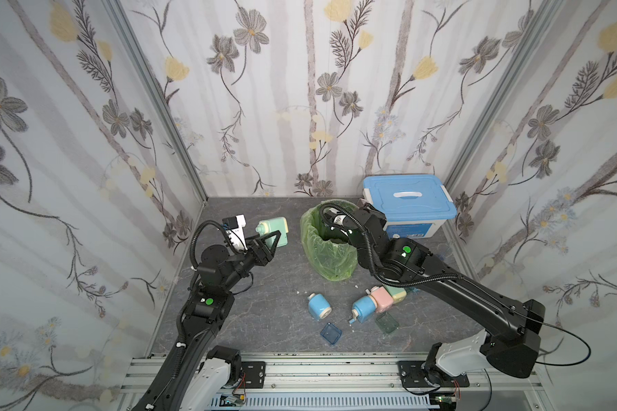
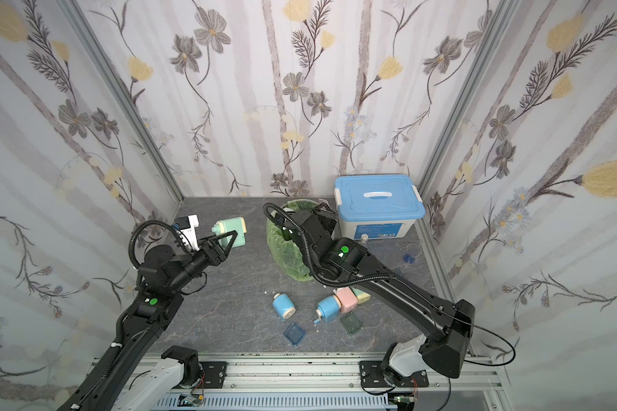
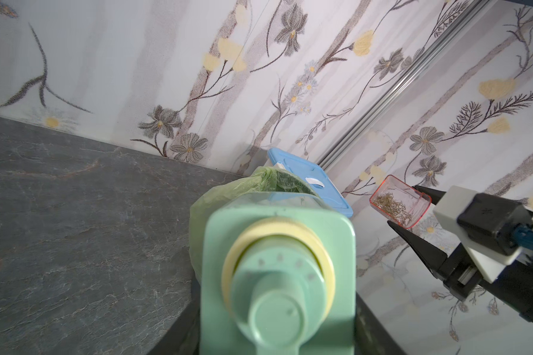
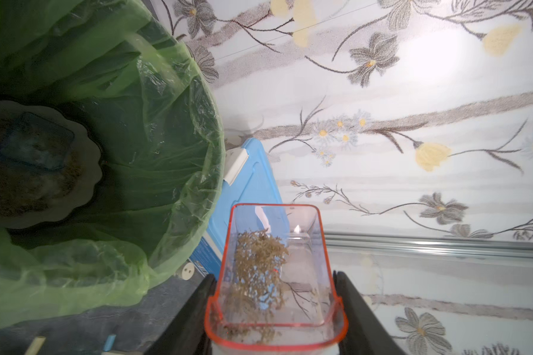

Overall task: Take out the pencil sharpener tray and clean the shavings
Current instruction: Pour the shavings into the trash bin.

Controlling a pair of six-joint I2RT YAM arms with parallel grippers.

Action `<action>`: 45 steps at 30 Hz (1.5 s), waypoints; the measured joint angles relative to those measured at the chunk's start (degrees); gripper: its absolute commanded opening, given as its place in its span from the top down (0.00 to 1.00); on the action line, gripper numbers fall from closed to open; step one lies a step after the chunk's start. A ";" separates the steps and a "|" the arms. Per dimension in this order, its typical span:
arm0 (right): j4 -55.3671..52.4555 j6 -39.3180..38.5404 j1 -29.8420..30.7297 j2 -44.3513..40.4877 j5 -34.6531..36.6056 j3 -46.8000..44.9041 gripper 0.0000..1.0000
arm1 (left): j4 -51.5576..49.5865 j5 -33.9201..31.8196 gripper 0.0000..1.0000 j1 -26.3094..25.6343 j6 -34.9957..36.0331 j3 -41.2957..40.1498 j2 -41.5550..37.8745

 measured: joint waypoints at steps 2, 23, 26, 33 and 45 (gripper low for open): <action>1.68 -5.57 1.46 -0.11 0.02 -0.92 0.55 | 0.15 -0.13 0.59 0.11 -0.20 -0.28 -0.46; 14.01 -35.47 2.45 -3.06 -3.45 -12.48 0.56 | 2.54 -0.55 0.59 1.07 -1.64 -1.05 -2.80; 14.80 -35.95 1.60 -2.03 -4.24 -12.46 0.56 | 2.56 -0.52 0.59 1.16 -1.66 -1.07 -3.04; 16.20 -36.26 -0.24 0.17 -4.13 -10.60 0.57 | 2.58 -0.52 0.59 1.22 -1.66 -1.07 -3.61; 15.39 -35.12 -0.44 1.73 -6.01 -11.02 0.57 | 2.54 -0.52 0.59 1.27 -1.64 -1.07 -4.44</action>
